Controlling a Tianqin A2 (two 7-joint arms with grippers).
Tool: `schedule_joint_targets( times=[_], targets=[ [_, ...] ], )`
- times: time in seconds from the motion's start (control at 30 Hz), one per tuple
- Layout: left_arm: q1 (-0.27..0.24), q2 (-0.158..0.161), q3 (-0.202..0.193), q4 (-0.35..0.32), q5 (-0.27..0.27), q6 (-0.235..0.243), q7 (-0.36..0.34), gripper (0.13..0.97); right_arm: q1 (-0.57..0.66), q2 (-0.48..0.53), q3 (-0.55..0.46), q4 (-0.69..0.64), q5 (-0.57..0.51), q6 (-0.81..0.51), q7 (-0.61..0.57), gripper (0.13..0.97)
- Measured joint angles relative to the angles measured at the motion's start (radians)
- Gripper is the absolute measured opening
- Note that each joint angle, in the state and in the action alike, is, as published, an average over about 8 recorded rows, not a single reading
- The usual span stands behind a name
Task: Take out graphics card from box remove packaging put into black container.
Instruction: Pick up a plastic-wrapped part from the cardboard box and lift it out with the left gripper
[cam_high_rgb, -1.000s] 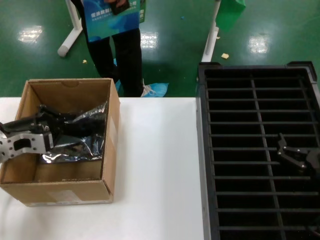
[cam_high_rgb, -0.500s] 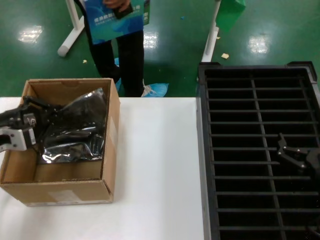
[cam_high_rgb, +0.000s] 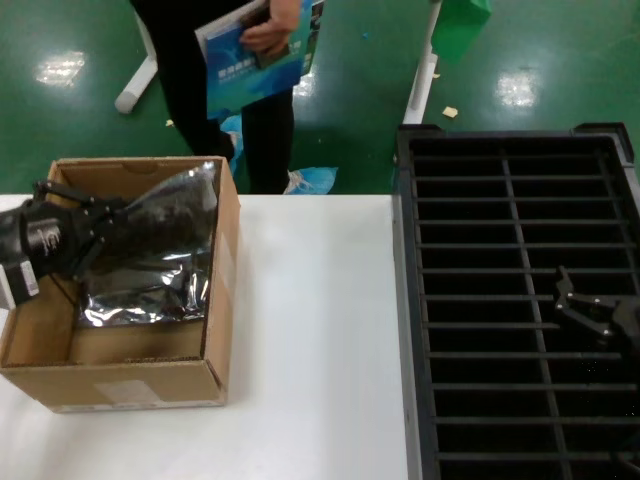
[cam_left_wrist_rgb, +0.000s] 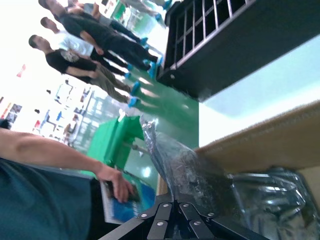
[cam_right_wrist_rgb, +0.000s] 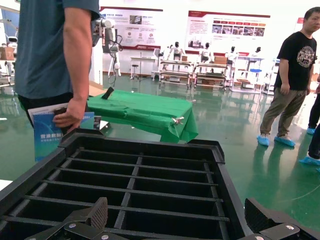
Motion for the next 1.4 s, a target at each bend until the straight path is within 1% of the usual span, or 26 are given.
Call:
schedule_joint_targets(
  times=[0.17,0.4,0.6,0.7,0.8,0.93,1.1,1.27,1.4],
  targets=[
    [0.033,-0.017,-0.034,-0.058,-0.034,0.021,-0.019,0.142,0.0,0.0,0.0,0.0,0.0,0.0,0.0,0.966],
    [0.093,-0.052,-0.076,-0.169,-0.068,0.024,-0.097,0.142,0.0,0.0,0.0,0.0,0.0,0.0,0.0,0.966],
    [0.134,-0.089,-0.111,-0.267,-0.094,0.039,-0.15,0.142,0.0,0.0,0.0,0.0,0.0,0.0,0.0,0.966],
    [0.153,-0.107,-0.125,-0.315,-0.104,0.04,-0.191,0.142,0.0,0.0,0.0,0.0,0.0,0.0,0.0,0.966],
    [0.175,-0.123,-0.134,-0.368,-0.114,0.033,-0.251,0.142,0.0,0.0,0.0,0.0,0.0,0.0,0.0,0.966],
    [0.203,-0.139,-0.132,-0.437,-0.12,0.021,-0.337,0.142,0.0,0.0,0.0,0.0,0.0,0.0,0.0,0.966],
    [0.217,-0.151,-0.11,-0.509,-0.116,0.015,-0.419,0.142,0.0,0.001,0.001,0.001,0.001,-0.001,0.0,0.966],
    [0.214,-0.16,-0.083,-0.559,-0.107,0.015,-0.479,0.142,-0.013,0.006,0.017,0.018,0.015,-0.033,0.003,0.966],
    [0.213,-0.168,-0.067,-0.587,-0.101,0.022,-0.506,0.142,-0.04,0.01,0.053,0.049,0.049,-0.11,-0.005,0.966]
  ],
)
